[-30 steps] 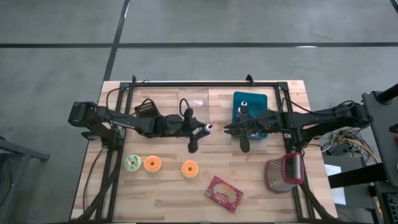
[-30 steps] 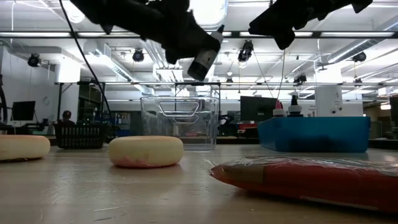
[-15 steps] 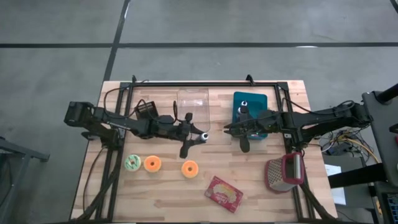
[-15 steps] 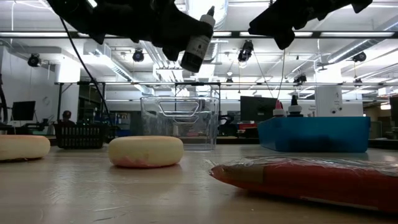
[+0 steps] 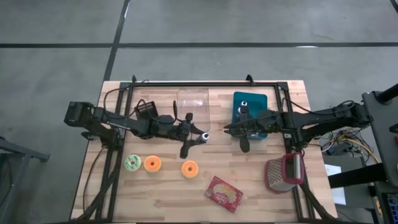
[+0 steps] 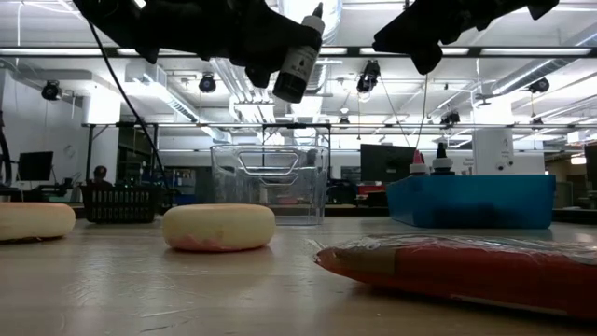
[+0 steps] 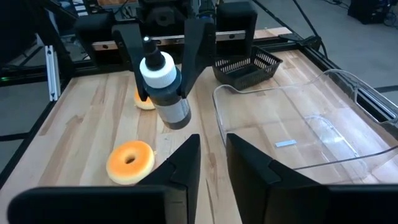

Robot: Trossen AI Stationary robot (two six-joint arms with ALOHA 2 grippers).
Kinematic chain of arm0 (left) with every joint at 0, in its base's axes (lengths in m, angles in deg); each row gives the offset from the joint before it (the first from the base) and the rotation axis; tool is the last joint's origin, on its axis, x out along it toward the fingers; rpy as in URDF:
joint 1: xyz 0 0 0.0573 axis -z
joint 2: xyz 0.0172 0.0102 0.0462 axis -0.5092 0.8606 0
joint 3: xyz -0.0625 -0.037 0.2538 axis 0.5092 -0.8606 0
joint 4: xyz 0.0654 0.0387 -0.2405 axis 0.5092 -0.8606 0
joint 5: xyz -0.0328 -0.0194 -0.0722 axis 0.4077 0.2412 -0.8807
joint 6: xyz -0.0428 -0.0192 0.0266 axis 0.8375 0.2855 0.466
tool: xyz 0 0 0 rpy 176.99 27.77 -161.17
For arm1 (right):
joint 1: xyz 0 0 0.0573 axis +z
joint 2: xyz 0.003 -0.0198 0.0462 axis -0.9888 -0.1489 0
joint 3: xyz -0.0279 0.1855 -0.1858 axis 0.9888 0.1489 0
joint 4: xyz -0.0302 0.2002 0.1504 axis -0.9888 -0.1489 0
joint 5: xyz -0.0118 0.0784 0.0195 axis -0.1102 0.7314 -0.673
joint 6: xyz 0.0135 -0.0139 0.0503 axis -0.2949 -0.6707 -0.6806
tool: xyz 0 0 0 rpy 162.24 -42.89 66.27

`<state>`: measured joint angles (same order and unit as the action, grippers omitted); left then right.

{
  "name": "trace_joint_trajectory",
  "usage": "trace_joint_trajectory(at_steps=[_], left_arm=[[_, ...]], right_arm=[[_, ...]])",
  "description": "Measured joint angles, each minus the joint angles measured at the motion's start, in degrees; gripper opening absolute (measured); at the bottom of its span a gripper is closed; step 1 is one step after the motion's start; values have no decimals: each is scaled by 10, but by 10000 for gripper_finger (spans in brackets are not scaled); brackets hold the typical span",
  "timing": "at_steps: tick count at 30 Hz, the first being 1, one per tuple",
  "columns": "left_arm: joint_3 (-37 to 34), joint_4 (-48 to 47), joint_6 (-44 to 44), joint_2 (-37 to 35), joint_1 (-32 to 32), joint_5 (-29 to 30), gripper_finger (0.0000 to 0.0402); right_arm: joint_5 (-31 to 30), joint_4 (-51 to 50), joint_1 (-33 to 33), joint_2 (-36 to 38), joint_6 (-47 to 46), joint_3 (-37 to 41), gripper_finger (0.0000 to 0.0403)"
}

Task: Pick & Place Food Item
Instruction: Put the black food coloring bottle into the blue bin

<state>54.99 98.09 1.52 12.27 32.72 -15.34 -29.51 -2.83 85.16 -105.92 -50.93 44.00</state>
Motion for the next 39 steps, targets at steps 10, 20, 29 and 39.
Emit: trace_joint_trajectory(at_steps=[10,20,29,39], left_arm=[[1,4,10,0,0,0,159],[1,4,10,0,1,0,159],[1,4,10,0,1,1,159],[1,3,10,0,0,5,159]], right_arm=[[0,0,0,0,0,0,87],[-1,3,0,0,62,0,74],[0,75,0,1,-22,0,72],[6,186,0,-38,-17,0,71]])
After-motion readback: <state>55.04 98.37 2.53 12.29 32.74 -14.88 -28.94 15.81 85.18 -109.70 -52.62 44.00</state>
